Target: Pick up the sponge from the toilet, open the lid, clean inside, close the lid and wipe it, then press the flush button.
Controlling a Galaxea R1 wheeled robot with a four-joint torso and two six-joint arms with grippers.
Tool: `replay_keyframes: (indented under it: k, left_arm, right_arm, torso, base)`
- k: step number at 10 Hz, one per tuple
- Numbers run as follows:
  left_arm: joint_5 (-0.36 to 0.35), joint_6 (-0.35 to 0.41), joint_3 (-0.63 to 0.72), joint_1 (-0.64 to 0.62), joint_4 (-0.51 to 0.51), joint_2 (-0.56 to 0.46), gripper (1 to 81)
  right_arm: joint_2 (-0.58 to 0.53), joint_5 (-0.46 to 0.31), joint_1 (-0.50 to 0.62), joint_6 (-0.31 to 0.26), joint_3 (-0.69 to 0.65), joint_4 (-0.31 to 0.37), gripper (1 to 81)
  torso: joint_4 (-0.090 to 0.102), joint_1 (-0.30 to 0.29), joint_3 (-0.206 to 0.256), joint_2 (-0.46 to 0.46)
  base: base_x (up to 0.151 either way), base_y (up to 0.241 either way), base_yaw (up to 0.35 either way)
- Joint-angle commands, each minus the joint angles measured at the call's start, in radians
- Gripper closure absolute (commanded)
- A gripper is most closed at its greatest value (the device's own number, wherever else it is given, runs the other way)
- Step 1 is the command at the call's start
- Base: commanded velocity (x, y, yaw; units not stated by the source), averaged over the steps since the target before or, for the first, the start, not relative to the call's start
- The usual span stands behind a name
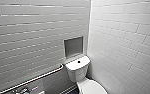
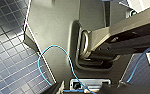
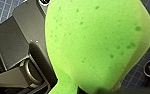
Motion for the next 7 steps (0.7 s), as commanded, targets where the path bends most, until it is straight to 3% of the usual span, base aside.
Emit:
replay_keyframes:
  k: [1,2,4,5,7]
  left_arm:
    - [0.055,-0.001,0.002,-0.015,-0.004,0.002,1.0]
    - [0.060,0.000,0.004,-0.015,0.005,0.000,1.0]
    - [0.083,0.006,0.012,-0.015,0.011,-0.003,1.0]
    - [0.083,0.009,0.031,-0.015,0.031,-0.012,1.0]
    - [0.083,0.009,0.157,-0.015,0.074,-0.073,1.0]
  right_arm:
    - [0.014,-0.047,-0.036,0.733,-0.125,-0.811,81.1]
    - [0.012,-0.041,-0.044,0.750,-0.091,-0.971,81.1]
    - [-0.036,-0.008,-0.059,0.749,0.091,-1.194,81.1]
    - [-0.081,0.015,-0.067,0.750,0.197,-1.268,81.1]
    - [-0.161,0.012,-0.053,0.750,0.381,-1.292,81.1]
  torso:
    - [0.000,0.000,0.000,0.000]
    - [0.000,0.000,0.000,0.000]
    - [0.000,0.000,0.000,0.000]
    - [0.000,0.000,0.000,0.000]
    - [0.000,0.000,0.000,0.000]
  base:
    - [0.000,0.000,0.000]
    - [0.000,0.000,0.000]
    - [0.000,0.000,0.000]
    - [0.000,0.000,0.000]
    - [0.000,0.000,0.000]
